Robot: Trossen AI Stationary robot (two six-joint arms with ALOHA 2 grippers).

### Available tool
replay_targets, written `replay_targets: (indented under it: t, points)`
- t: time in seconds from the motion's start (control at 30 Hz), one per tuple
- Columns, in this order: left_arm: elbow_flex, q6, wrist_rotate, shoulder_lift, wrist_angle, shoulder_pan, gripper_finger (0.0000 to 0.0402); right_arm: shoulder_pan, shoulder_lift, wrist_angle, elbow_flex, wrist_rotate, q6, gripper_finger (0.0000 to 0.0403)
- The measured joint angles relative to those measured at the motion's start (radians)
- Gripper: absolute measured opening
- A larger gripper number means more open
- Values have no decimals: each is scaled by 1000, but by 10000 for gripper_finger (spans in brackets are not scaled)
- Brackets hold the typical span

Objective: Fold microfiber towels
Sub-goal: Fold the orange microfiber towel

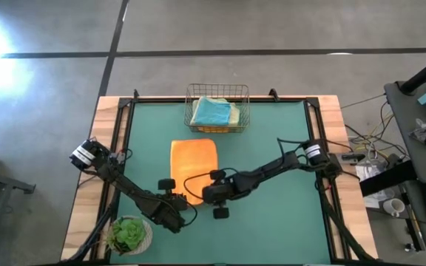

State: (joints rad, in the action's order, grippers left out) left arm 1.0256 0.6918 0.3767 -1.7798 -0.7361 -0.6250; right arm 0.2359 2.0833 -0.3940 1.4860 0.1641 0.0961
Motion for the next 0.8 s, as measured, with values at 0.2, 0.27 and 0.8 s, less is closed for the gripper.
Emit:
replay_targets:
  t: [0.2, 0.27, 0.8]
  points:
    - [-2, -2, 0, 0, 0, 0, 2, -19, -4, -17, 5, -43, 48, 15]
    - [1, -2, -2, 0, -5, 0, 2, -19, -7, -29, 16, -62, 62, 12]
    - [101, 52, -298, 140, 50, 2, 1, 60, -50, -415, 267, -139, 244, 9]
